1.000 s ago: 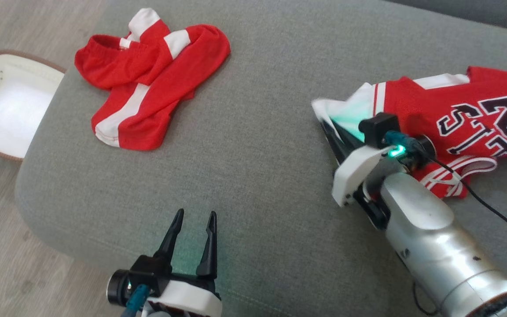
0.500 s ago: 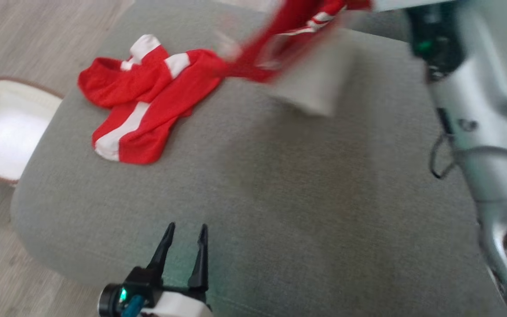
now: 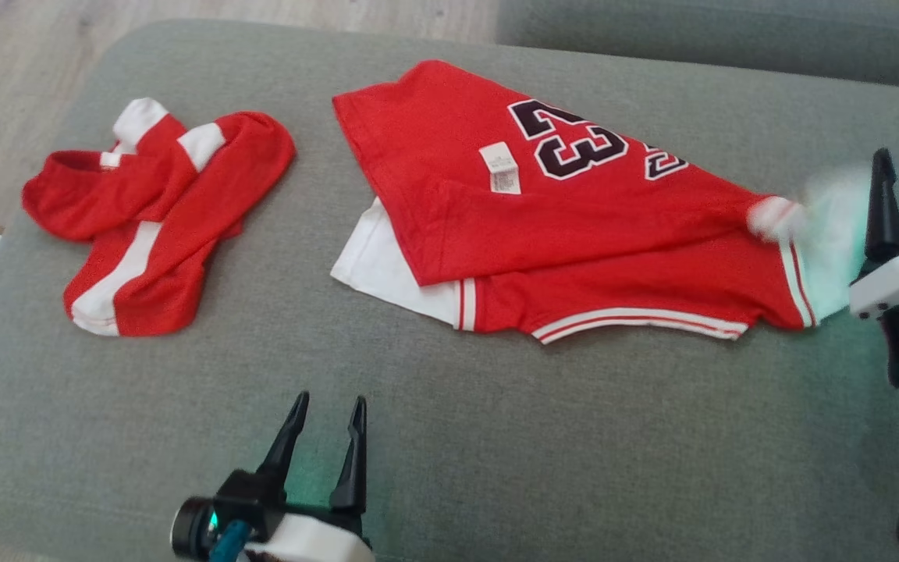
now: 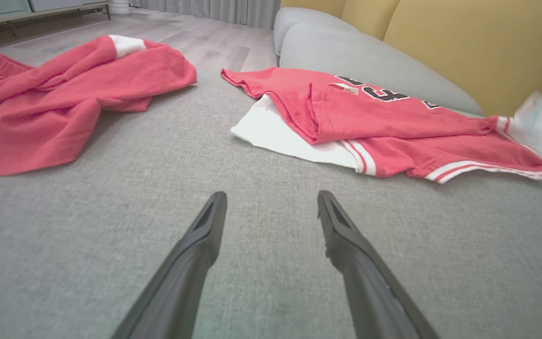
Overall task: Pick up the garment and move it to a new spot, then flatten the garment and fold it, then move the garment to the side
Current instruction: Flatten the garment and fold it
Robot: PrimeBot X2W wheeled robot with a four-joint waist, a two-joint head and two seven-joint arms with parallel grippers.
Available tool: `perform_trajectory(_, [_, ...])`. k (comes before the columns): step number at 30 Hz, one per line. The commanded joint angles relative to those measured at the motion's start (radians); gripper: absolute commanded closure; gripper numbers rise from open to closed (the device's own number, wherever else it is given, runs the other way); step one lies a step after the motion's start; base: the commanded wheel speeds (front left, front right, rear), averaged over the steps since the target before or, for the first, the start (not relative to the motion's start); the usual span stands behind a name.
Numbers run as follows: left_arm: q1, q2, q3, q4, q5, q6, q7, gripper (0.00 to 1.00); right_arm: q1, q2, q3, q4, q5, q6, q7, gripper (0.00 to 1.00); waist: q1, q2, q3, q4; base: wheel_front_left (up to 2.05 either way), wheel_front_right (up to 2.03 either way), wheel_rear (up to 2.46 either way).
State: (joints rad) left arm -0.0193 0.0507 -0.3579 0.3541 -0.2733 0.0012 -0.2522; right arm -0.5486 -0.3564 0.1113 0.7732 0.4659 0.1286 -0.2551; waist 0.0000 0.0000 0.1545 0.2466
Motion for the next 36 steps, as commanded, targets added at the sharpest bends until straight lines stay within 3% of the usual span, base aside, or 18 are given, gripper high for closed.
perform_trajectory(1, [-0.044,0.0,0.023,-0.022,-0.004,0.01,-0.01,0.0,-0.051,-0.007,-0.001,-0.032,-0.015,0.002,-0.006,0.0,0.0,0.0,0.012,-0.015,0.0,0.0,0.0])
perform_trajectory(7, [-0.059,0.0,0.009,-0.013,-0.012,0.015,-0.01,0.0,0.001,0.06,0.045,-0.098,-0.06,0.002,-0.006,0.0,0.0,0.0,0.007,-0.025,0.0,0.0,0.0])
perform_trajectory(13, [-0.051,0.0,0.003,-0.007,-0.017,0.014,-0.01,0.0,0.085,0.133,0.342,-0.168,-0.051,0.002,-0.002,0.0,0.0,0.0,0.008,-0.002,0.0,0.0,0.0])
perform_trajectory(16, [-0.049,0.0,-0.003,-0.006,-0.021,0.015,-0.01,0.0,0.112,0.142,0.505,-0.167,-0.026,0.002,0.037,0.0,0.0,0.0,0.014,0.018,0.0,0.0,0.0])
perform_trajectory(19, [-0.049,0.0,-0.01,-0.004,-0.027,0.015,-0.01,0.0,0.114,0.132,0.605,-0.138,-0.003,0.002,0.075,0.0,0.0,0.0,0.02,0.04,0.0,0.0,0.0])
perform_trajectory(26, [-0.045,0.0,-0.01,-0.002,-0.035,0.016,-0.01,0.0,0.074,0.122,0.678,-0.038,-0.007,0.002,0.087,0.0,0.0,0.0,0.037,0.075,0.0,0.0,0.0])
perform_trajectory(28, [-0.045,0.0,-0.01,-0.003,-0.037,0.017,-0.01,0.0,0.063,0.126,0.683,-0.012,-0.009,0.002,0.08,0.14,0.0,0.0,0.041,0.079,0.0,0.0,0.0])
perform_trajectory(29, [-0.045,0.0,-0.01,-0.003,-0.037,0.017,-0.01,0.0,0.063,0.126,0.683,-0.012,-0.009,0.002,0.08,0.14,0.0,0.0,0.041,0.079,0.0,0.0,0.0])
perform_trajectory(30, [-0.045,0.0,-0.01,-0.003,-0.037,0.017,-0.01,0.0,0.057,0.127,0.686,0.003,-0.014,0.002,0.078,0.5,0.0,0.0,0.044,0.081,0.0,0.0,0.0])
perform_trajectory(32, [-0.046,0.0,-0.01,-0.004,-0.037,0.017,-0.01,0.0,0.049,0.132,0.69,0.03,-0.018,0.002,0.072,1.0,0.0,0.0,0.047,0.082,0.0,0.0,0.0])
perform_trajectory(36, [-0.046,0.0,-0.004,-0.002,-0.035,0.019,-0.01,0.0,0.044,0.13,0.695,0.074,-0.022,0.002,0.045,1.0,0.0,0.0,0.039,0.071,0.0,0.0,0.0])
